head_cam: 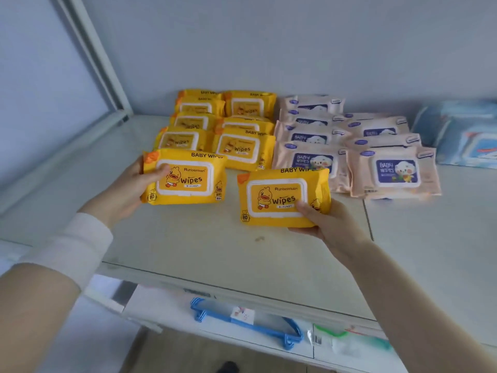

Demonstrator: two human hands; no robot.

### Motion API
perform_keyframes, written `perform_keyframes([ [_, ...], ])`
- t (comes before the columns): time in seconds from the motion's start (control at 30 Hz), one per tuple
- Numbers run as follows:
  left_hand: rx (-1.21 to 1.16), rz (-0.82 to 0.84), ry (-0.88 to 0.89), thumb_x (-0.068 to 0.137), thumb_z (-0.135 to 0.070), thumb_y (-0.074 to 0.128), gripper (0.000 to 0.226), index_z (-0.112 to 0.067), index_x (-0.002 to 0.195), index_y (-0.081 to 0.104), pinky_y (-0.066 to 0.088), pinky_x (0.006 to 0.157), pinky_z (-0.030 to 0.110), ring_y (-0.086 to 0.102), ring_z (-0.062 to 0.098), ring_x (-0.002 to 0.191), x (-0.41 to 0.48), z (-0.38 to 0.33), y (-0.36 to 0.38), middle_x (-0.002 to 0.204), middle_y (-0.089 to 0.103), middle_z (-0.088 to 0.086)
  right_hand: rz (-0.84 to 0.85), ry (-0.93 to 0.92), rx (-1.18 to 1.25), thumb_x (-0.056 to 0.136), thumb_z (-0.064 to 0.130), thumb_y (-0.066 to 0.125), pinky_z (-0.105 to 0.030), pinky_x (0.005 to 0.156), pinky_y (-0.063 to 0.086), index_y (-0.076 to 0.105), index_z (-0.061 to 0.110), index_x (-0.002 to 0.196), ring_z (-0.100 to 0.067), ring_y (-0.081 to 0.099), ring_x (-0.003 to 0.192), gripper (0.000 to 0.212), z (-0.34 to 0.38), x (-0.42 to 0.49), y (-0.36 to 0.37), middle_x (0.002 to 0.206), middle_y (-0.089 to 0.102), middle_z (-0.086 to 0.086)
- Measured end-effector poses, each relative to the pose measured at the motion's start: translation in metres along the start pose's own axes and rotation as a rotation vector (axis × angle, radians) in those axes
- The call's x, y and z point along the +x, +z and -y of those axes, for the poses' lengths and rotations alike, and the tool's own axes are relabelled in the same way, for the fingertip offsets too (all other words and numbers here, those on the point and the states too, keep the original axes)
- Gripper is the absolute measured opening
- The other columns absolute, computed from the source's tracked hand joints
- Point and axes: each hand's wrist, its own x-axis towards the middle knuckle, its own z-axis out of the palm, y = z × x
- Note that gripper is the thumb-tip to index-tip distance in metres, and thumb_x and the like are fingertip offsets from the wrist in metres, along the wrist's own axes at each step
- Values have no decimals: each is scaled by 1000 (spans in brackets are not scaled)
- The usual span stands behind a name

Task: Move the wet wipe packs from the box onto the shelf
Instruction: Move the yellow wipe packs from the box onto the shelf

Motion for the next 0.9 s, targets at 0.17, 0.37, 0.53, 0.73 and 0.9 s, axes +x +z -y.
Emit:
perform_keyframes([
  [0.17,36,45,-54,90,-23,56,14,-34,98,56,51,65,32,69,8,80,69,11,-62,89,71,-13,-164,-31,-72,90,14,58,-41,95,49,53,14,127,-25,60,113,37,-11,65,87,123,63,-6],
  [0.37,176,19,-17,91,-28,56,19,-21,108,52,47,68,23,61,10,87,121,21,-65,95,63,-9,-480,-88,-703,82,39,66,-41,90,50,49,16,130,-26,59,106,56,-21,96,116,120,63,-4],
  [0.53,711,-232,14,85,-41,60,57,-4,127,46,34,104,43,38,35,126,124,24,-59,131,46,21,-552,70,-941,73,56,67,-43,102,39,37,8,135,-31,43,124,84,-11,95,115,134,45,-13],
  [0.73,1156,-55,438,84,-34,63,79,-14,147,20,22,111,48,21,36,138,83,-33,19,149,27,17,-444,1,-1194,85,45,59,-37,106,29,37,12,138,-30,34,131,66,14,38,73,140,39,-14],
  [0.9,1414,805,530,89,-40,55,52,-18,135,42,41,96,31,53,24,117,-11,-89,175,131,56,4,-326,194,-1451,88,50,52,-37,106,33,38,19,139,-27,39,131,61,38,-74,-24,141,44,-8],
])
